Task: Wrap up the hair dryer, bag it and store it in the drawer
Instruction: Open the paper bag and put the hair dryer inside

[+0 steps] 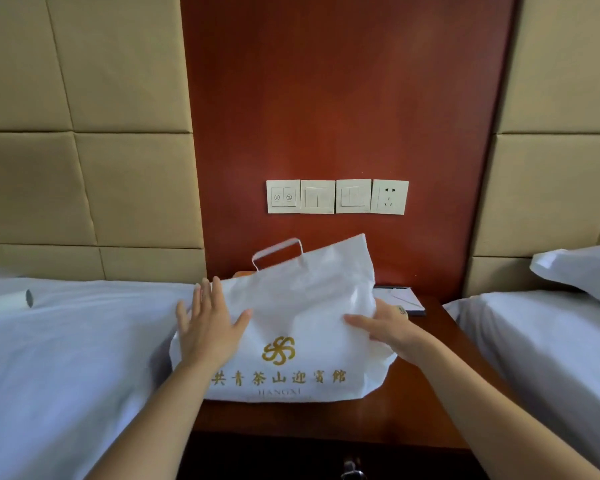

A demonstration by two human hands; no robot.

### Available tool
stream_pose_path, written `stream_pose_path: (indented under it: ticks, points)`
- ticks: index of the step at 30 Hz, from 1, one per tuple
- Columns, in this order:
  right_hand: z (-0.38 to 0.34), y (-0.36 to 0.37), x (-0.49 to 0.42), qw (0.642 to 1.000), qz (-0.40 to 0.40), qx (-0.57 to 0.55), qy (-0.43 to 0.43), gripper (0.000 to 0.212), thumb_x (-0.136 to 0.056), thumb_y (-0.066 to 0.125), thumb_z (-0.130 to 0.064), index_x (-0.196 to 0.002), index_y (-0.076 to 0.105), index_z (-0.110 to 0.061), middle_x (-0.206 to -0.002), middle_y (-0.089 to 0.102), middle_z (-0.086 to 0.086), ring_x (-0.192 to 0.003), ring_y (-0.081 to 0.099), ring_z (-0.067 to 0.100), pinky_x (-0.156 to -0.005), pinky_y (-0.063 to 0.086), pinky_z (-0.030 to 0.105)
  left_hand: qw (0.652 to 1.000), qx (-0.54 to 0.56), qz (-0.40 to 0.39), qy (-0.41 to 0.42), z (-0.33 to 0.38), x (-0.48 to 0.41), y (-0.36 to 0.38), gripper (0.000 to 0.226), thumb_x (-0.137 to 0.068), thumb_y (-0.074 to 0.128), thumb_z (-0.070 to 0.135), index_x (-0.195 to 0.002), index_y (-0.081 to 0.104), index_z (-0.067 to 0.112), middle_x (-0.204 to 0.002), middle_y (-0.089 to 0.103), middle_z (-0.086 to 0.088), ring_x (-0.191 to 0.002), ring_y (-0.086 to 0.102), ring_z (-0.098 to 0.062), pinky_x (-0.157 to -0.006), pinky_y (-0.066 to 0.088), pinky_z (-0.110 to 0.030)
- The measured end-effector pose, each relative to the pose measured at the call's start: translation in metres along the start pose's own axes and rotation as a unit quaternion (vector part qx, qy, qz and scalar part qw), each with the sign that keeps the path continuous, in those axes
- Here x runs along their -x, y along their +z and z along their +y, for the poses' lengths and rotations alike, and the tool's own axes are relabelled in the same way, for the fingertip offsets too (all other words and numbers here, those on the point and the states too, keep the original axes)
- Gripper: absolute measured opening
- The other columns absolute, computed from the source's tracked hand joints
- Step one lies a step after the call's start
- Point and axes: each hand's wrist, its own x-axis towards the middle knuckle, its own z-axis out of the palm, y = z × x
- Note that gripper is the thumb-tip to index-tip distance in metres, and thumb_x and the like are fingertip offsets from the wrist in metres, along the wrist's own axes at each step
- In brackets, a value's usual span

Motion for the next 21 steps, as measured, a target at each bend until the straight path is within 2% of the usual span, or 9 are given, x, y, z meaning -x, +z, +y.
stream_pose_path:
  ticks: [2, 4, 6, 8, 11, 13, 15, 18, 21]
  points:
    - [0.0, 0.001, 0.003, 0.998, -0.044, 0.035, 0.006, 0.043, -0.08, 0.07, -0.037, -0.118, 0.056, -0.024, -0.113, 0.065, -0.005, -0.1, 0.061, 0.014, -0.077, 0.05, 0.026, 0.995, -0.01, 0.087, 0.043, 0.01, 0.004, 0.006, 0.062, -0.097, 0.03, 0.043, -0.147, 0.026, 0.007, -0.155, 0.027, -0.015, -0.144, 0.023, -0.025, -0.113, 0.011, -0.05]
    - [-0.002, 0.002, 0.002, 0.997, -0.033, 0.068, -0.01, 0.027, -0.082, 0.068, -0.038, -0.105, 0.058, -0.029, -0.109, 0.066, -0.004, -0.095, 0.061, 0.013, -0.074, 0.05, 0.026, 0.975, 0.048, 0.158, 0.151, 0.027, 0.011, 0.012, 0.052, -0.092, 0.031, 0.037, -0.135, 0.044, 0.011, -0.14, 0.05, -0.015, -0.133, 0.04, -0.025, -0.106, 0.019, -0.046]
    - [-0.005, 0.006, 0.0, 0.994, 0.003, 0.1, -0.044, 0.019, -0.083, 0.066, -0.039, -0.097, 0.059, -0.027, -0.102, 0.068, -0.002, -0.094, 0.064, 0.017, -0.083, 0.052, 0.032, 0.944, 0.088, 0.151, 0.28, 0.048, 0.02, 0.014, 0.048, -0.09, 0.034, 0.039, -0.132, 0.043, 0.018, -0.137, 0.053, -0.01, -0.129, 0.037, -0.021, -0.103, 0.017, -0.042]
    - [-0.011, 0.014, -0.001, 0.99, 0.043, 0.107, -0.076, 0.017, -0.084, 0.065, -0.039, -0.085, 0.058, -0.024, -0.087, 0.066, -0.003, -0.082, 0.063, 0.015, -0.075, 0.052, 0.029, 0.924, 0.092, 0.105, 0.356, 0.071, 0.031, 0.012, 0.057, -0.089, 0.034, 0.047, -0.138, 0.041, 0.021, -0.144, 0.047, -0.007, -0.135, 0.033, -0.02, -0.107, 0.016, -0.039]
    - [-0.019, 0.021, -0.002, 0.98, 0.089, 0.142, -0.107, 0.035, -0.086, 0.06, -0.045, -0.072, 0.055, -0.013, -0.07, 0.06, -0.001, -0.063, 0.056, 0.012, -0.058, 0.042, 0.024, 0.94, 0.067, -0.015, 0.334, 0.091, 0.039, 0.012, 0.075, -0.083, 0.007, 0.06, -0.151, 0.012, 0.029, -0.16, 0.011, 0.006, -0.147, 0.008, -0.013, -0.116, 0.005, -0.038]
    - [-0.02, 0.017, -0.001, 0.989, 0.065, 0.091, -0.094, 0.039, -0.086, 0.06, -0.047, -0.083, 0.062, -0.008, -0.08, 0.067, 0.003, -0.07, 0.062, 0.015, -0.065, 0.049, 0.026, 0.955, 0.035, -0.049, 0.29, 0.092, 0.035, 0.018, 0.069, -0.087, 0.005, 0.059, -0.151, -0.002, 0.033, -0.16, -0.001, 0.01, -0.148, -0.001, -0.011, -0.118, 0.006, -0.04]
    - [-0.016, 0.008, 0.002, 0.999, -0.024, 0.004, -0.043, 0.039, -0.087, 0.059, -0.045, -0.102, 0.065, -0.009, -0.099, 0.071, 0.005, -0.09, 0.068, 0.019, -0.083, 0.053, 0.034, 0.964, 0.005, -0.07, 0.255, 0.087, 0.029, 0.027, 0.06, -0.098, 0.016, 0.05, -0.15, -0.006, 0.033, -0.161, -0.005, 0.009, -0.148, -0.002, -0.014, -0.118, 0.006, -0.043]
    - [-0.004, -0.006, 0.007, 0.992, -0.121, 0.036, 0.022, 0.04, -0.085, 0.062, -0.043, -0.115, 0.063, -0.016, -0.114, 0.068, 0.001, -0.107, 0.063, 0.02, -0.096, 0.045, 0.038, 0.967, -0.008, -0.111, 0.23, 0.079, 0.027, 0.041, 0.056, -0.098, 0.012, 0.049, -0.15, -0.006, 0.035, -0.161, -0.004, 0.009, -0.148, -0.002, -0.018, -0.117, 0.008, -0.048]
    - [0.007, -0.01, 0.011, 0.977, -0.103, 0.186, 0.001, 0.038, -0.076, 0.072, -0.042, -0.097, 0.069, -0.01, -0.095, 0.07, 0.0, -0.093, 0.066, 0.02, -0.083, 0.051, 0.032, 0.968, 0.009, -0.124, 0.218, 0.073, 0.025, 0.05, 0.069, -0.083, -0.011, 0.054, -0.15, -0.002, 0.038, -0.16, 0.003, 0.011, -0.148, 0.002, -0.017, -0.115, 0.013, -0.05]
